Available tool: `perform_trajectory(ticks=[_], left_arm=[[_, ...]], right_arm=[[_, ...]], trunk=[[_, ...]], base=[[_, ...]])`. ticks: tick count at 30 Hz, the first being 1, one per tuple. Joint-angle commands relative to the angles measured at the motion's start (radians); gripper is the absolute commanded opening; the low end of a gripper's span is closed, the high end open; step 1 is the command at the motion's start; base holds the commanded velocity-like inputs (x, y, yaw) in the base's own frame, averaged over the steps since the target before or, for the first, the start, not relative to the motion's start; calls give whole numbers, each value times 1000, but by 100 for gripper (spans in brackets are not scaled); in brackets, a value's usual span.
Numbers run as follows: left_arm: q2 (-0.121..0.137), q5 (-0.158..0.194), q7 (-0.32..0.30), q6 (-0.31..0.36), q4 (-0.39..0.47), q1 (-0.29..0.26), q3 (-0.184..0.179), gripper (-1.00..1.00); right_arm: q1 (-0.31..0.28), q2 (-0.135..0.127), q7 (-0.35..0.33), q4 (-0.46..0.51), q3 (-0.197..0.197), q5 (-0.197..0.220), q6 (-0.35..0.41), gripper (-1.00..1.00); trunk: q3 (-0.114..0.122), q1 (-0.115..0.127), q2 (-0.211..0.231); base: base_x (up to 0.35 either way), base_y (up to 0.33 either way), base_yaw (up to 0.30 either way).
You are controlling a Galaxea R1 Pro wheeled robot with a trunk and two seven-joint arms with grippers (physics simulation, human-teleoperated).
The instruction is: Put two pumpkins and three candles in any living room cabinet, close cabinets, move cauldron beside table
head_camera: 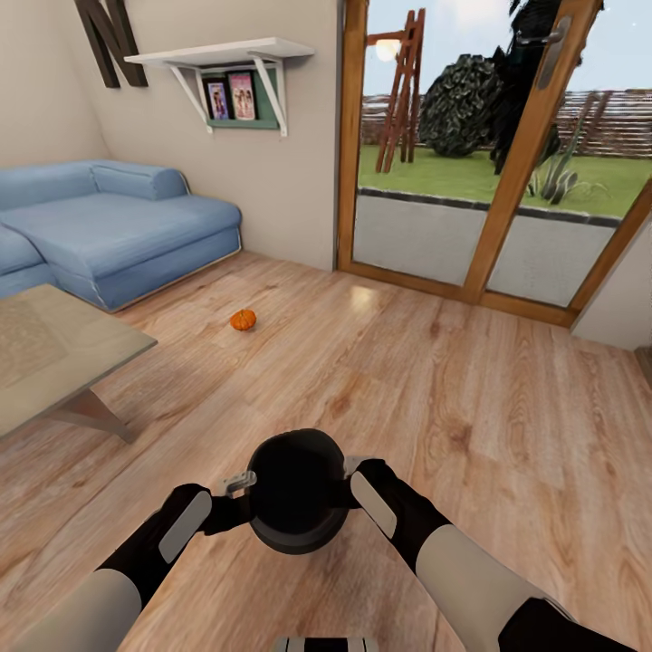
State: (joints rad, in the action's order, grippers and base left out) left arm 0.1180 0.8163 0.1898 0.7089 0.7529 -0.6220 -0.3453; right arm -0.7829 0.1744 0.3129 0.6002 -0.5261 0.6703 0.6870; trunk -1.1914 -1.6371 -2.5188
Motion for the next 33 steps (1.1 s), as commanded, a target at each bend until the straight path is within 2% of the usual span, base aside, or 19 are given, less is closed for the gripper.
perform_trajectory(ticks=[1, 12, 18, 33], left_arm=[[2, 23, 8, 1, 0, -1, -6, -100], [2, 23, 4, 1, 0, -1, -5, -100], [4, 23, 7, 1, 0, -1, 2, -100], [5, 23, 11, 1, 0, -1, 5, -100]], right_arm=[[-1, 0, 0, 6, -15, 54, -11, -100], [-1, 0, -3, 9, -15, 54, -12, -100], [-1, 0, -3, 9, -15, 54, -12, -100], [-1, 0, -2, 9, -16, 54, -12, -100]], trunk=[[3, 1, 0], [46, 6, 2], [46, 6, 2], [50, 6, 2]], base=[[0, 0, 0], [0, 0, 0], [0, 0, 60], [0, 0, 271]])
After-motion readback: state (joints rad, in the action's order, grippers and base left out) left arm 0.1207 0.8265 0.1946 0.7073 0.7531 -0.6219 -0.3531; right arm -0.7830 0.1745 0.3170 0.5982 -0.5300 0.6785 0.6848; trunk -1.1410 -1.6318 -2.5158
